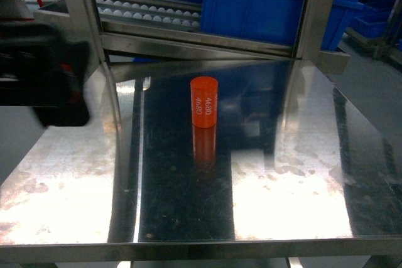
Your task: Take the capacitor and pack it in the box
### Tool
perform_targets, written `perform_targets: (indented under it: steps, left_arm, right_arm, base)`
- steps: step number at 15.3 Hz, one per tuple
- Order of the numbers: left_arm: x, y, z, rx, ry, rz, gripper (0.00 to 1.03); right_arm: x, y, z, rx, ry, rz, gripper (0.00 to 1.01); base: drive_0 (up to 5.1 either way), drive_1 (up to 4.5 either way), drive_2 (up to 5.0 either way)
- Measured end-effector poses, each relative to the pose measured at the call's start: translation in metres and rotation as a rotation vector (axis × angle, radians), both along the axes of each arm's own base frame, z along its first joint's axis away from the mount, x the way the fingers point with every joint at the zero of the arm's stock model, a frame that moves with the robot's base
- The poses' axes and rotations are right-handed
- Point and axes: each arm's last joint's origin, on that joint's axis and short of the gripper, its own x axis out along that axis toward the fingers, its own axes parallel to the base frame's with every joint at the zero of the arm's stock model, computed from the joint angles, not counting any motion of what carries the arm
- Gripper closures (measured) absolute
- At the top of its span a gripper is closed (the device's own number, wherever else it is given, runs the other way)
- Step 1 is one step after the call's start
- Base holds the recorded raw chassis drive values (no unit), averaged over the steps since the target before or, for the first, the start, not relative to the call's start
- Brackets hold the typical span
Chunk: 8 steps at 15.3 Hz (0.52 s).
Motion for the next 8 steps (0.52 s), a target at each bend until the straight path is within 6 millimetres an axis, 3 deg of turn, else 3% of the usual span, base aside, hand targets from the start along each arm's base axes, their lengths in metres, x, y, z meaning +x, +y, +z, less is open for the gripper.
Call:
perform_targets:
  steps: [5,8]
  left_arm:
    - [0.074,-0.060,-0.057,0.075,0.151,-0.070,0.05]
    - [0.117,-0.083,-0.080,0.093,0.195,-0.084,0.05]
  right_arm:
    - [0.000,0.000,0.000,0.000,0.000,0.000,0.03]
    - [0.000,0.000,0.000,0.000,0.000,0.000,0.03]
  base:
    - [0.0,0.00,0.0]
    - [0.0,0.00,0.0]
